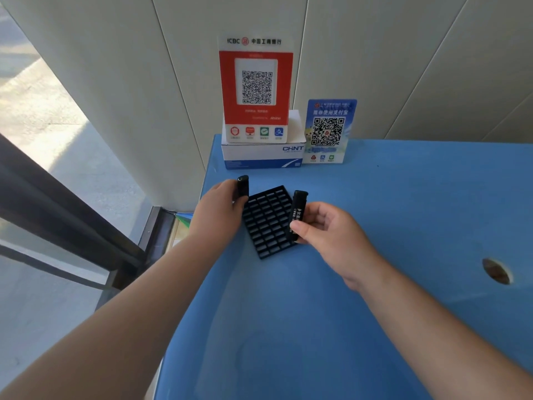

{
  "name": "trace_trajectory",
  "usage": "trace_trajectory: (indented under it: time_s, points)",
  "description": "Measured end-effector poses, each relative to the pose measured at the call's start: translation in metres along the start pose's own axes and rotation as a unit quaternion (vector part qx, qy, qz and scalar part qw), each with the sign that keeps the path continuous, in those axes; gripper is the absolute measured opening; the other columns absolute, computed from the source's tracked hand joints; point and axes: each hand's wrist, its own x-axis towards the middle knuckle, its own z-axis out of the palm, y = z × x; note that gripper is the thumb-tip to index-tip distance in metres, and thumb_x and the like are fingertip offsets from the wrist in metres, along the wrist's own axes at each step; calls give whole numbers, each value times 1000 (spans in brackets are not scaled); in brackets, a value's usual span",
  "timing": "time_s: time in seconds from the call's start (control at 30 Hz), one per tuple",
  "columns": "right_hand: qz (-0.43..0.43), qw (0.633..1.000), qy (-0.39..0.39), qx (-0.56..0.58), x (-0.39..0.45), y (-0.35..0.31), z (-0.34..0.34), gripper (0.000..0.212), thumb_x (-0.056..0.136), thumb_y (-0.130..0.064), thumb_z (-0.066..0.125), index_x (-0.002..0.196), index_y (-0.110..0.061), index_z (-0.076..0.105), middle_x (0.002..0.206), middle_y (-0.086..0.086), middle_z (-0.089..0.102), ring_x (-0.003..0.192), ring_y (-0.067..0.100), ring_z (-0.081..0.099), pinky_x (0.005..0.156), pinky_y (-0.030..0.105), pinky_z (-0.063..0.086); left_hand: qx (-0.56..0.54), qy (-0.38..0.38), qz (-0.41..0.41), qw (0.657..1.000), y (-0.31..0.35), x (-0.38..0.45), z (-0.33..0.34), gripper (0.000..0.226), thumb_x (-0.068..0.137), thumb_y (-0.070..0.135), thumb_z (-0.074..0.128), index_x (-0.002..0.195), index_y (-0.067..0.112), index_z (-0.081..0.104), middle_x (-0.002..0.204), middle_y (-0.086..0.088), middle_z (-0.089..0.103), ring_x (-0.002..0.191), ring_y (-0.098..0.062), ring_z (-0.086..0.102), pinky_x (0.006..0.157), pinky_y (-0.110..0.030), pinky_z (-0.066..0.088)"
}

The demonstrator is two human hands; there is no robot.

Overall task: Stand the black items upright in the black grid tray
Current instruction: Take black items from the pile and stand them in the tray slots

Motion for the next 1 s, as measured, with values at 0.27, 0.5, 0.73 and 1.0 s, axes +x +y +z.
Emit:
trace_trajectory:
  time_s: [0.27, 0.5, 0.73, 1.0]
  points:
    - [-4, 1000, 3, -3, 1, 1, -6, 13, 93, -8, 68, 98, -20, 68, 90, -9, 73, 89, 9, 70, 85, 28, 58, 43, 5, 3, 999, -4, -3, 3, 18, 96, 21, 57, 110, 9, 58, 108, -11, 65, 93, -31, 62, 80, -43, 51]
    - [-16, 999, 27, -30, 0, 1, -15, 16, 88, -10, 74, 98, -23, 69, 93, -7, 75, 93, 13, 71, 95, 41, 57, 48, -42, 44, 997, 5, -12, 5, 20, 98, 23, 55, 112, 9, 55, 111, -10, 64, 98, -32, 60, 79, -40, 48]
    - [-49, 987, 20, -151, 5, 2, -24, 18, 89, -16, 73, 96, -31, 65, 94, -11, 73, 90, 7, 70, 95, 40, 55, 24, -109, 132, 985, 16, -35, 14, 14, 98, 22, 55, 103, 9, 53, 102, -6, 61, 89, -28, 58, 72, -35, 44]
    - [-65, 963, -27, -258, 3, 17, -14, 14, 88, -18, 74, 94, -28, 66, 92, -14, 73, 87, 1, 68, 90, 32, 56, -16, -161, 172, 972, 21, -58, 12, 20, 98, 21, 56, 114, 11, 57, 111, -4, 63, 99, -23, 59, 82, -31, 44]
